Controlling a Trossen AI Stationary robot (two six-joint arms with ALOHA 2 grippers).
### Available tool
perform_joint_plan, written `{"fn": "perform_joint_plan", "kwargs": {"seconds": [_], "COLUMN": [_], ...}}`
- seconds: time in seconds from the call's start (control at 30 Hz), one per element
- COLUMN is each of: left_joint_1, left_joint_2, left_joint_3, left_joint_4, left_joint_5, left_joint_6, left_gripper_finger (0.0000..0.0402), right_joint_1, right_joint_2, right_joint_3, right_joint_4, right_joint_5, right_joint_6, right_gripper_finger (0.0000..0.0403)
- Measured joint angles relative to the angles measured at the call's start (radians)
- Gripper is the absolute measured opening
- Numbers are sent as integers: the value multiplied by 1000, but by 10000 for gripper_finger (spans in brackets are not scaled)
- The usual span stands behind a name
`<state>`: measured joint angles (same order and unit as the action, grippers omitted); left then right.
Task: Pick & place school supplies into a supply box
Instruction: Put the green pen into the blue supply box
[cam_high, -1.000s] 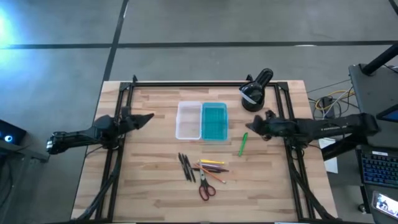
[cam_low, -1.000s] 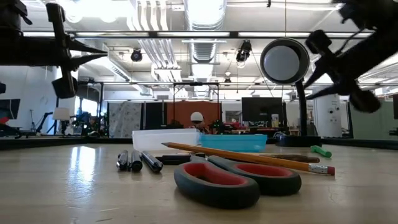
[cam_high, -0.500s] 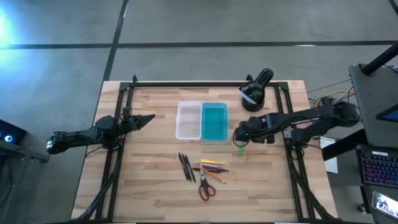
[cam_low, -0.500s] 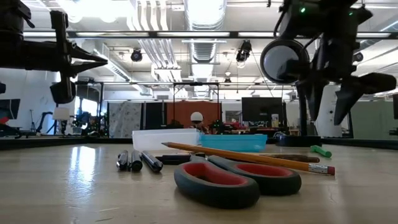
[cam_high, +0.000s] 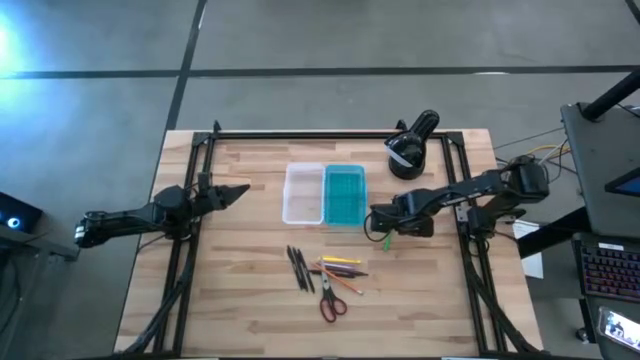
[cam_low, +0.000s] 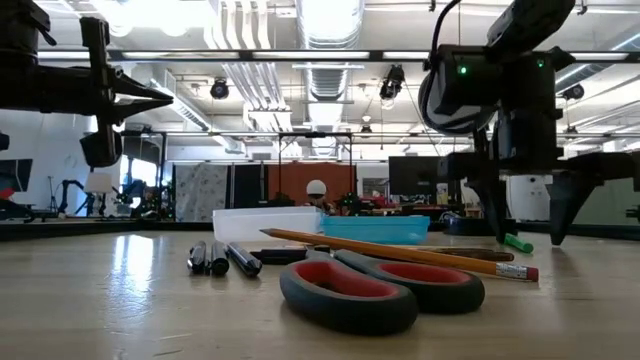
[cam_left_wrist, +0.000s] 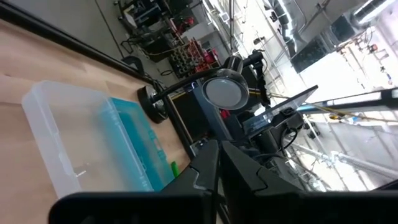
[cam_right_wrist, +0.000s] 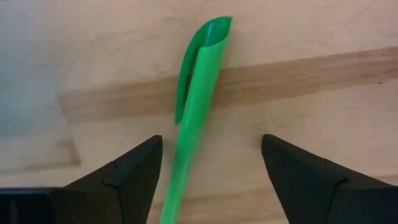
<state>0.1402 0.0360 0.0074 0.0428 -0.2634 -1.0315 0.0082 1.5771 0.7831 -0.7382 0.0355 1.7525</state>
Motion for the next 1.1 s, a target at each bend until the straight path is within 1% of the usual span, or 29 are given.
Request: {"fn": "perform_joint_plan", "kwargs": {"seconds": [0.17,0.47,0.57,0.63,0.7,0.77,0.9,1.0,1.1], "left_joint_1": [0,0,0,0,0,0,0,0,0], "left_joint_2": [0,0,0,0,0,0,0,0,0], "left_joint_3": [0,0,0,0,0,0,0,0,0], "left_joint_4": [-1,-4,-4,-4,-4,-4,-1,-1,0], "left_joint_5": [0,0,0,0,0,0,0,0,0], "left_joint_6": [9,10,10,9,9,9,9,9,8], "left_gripper_finger": [0,0,0,0,0,0,0,0,0], "right_joint_1": [0,1,1,2,15,33,61,66,19], "right_joint_2": [48,84,78,63,44,21,-33,-33,-10], "right_joint_3": [13,40,39,37,45,68,158,253,348], "right_joint_4": [-3,0,5,7,1,-14,-25,-6,69], "right_joint_5": [20,43,47,51,67,106,143,183,200], "right_joint_6": [57,45,39,21,21,25,-18,-130,-259], "right_gripper_finger": [216,86,49,31,21,18,19,19,19]}}
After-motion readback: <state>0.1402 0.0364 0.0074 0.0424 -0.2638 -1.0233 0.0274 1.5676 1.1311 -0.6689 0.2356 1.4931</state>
